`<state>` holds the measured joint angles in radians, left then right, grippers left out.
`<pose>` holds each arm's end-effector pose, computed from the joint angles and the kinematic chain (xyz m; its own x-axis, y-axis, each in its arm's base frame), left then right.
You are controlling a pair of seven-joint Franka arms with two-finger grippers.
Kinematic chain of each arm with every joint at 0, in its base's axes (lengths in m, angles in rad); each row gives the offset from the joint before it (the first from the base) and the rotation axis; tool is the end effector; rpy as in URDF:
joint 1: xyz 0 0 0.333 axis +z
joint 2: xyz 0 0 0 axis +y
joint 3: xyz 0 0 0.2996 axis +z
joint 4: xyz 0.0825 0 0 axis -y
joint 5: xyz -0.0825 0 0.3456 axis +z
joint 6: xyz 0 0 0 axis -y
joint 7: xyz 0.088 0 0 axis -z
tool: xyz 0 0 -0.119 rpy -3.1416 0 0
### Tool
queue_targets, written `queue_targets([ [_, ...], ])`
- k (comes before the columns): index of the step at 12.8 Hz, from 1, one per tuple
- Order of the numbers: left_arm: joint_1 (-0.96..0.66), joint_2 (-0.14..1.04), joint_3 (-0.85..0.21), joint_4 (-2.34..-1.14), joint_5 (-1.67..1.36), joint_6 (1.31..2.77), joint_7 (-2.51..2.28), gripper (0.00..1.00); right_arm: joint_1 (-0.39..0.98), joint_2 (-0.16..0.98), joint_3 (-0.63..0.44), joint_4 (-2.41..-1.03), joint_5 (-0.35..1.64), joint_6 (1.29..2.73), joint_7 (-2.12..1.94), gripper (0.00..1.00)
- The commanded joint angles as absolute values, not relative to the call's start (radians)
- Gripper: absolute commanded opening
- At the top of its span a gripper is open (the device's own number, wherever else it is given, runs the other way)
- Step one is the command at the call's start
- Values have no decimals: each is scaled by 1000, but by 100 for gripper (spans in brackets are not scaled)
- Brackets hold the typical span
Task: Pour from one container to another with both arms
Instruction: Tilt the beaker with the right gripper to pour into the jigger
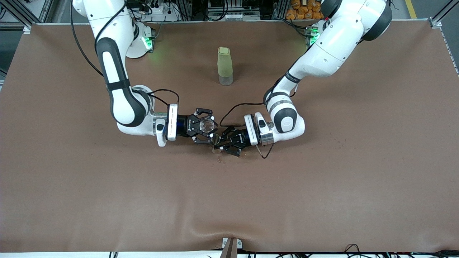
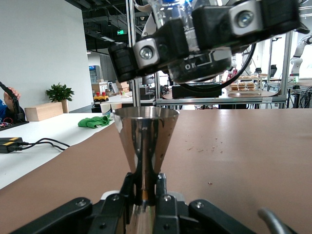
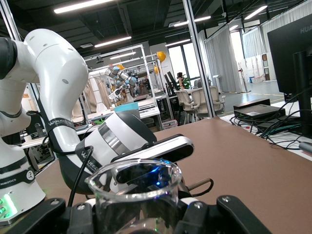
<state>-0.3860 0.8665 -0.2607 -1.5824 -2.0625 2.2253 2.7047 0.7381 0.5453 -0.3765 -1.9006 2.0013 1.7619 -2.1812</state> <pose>0.5365 -0.4146 0.1755 -0.0388 -0.0851 0.9956 -0.9805 -0.1889 -0.0543 0.5297 0.3215 0.2798 0.2212 0.0332 0.9747 0.9746 -0.0437 -0.2197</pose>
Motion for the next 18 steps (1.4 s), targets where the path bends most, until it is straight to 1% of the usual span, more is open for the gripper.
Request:
queue_targets([
  [1,-393,881,-264,-1559,-2097,2235,2727,0,756,543,-387,-1899,2037,1750,-2184,0],
  [9,-393,880,-264,-1560,-2097,2235,2703,0,758,491,-373,-1939,2039,1738,-2111,0],
  [18,-388,877,-264,-1563,-2094,2235,2706,0,756,491,-374,-1940,2036,1730,-1675,0],
])
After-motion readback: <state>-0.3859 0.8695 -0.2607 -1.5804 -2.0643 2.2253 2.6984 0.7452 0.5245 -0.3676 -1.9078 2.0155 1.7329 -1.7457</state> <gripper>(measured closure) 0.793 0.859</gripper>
